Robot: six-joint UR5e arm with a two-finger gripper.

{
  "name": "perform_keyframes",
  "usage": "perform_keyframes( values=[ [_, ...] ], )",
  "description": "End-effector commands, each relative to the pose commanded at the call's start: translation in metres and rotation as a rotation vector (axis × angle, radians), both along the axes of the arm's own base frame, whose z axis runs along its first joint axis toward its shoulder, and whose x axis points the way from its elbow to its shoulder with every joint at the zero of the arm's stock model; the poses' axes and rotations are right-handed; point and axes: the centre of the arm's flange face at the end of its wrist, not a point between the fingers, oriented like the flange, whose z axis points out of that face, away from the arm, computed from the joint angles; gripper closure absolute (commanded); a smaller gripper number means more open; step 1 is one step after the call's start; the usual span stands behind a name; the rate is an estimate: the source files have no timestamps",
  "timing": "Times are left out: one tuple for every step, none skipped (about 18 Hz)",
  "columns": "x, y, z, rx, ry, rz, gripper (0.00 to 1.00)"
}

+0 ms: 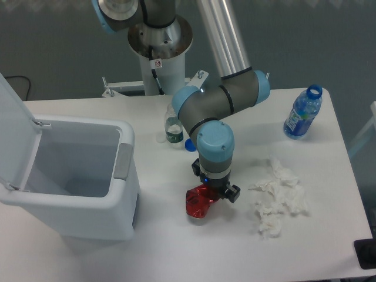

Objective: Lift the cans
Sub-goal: 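Lift the gripped red can up off the table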

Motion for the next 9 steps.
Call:
perform_keyframes(
  values=[
    [-0.002,0.002,0.014,0.017,0.017,-0.002,0.33],
    [-0.005,0.001,0.031,0.035,0.040,0.001,0.33],
    [-0.011,0.003,0.049,0.059,0.066,0.004,0.33],
    [-0.020,0.003,0.060,0.074,0.078,0.012,0.33],
    [-0.026,0.007,0.074,0.106,0.085,0.015,0.33],
    [-0.032,0.006,0.085,0.141,0.083,0.021,0.33],
    [-0.040,-0.001,0.094,0.166,0.078,0.035,0.33],
    [-0.047,-0.010,0.107,0.192,0.085,0.050,0.33],
    [-0.050,-0.013,0.118,0.216,0.087,0.053,0.33]
  ],
)
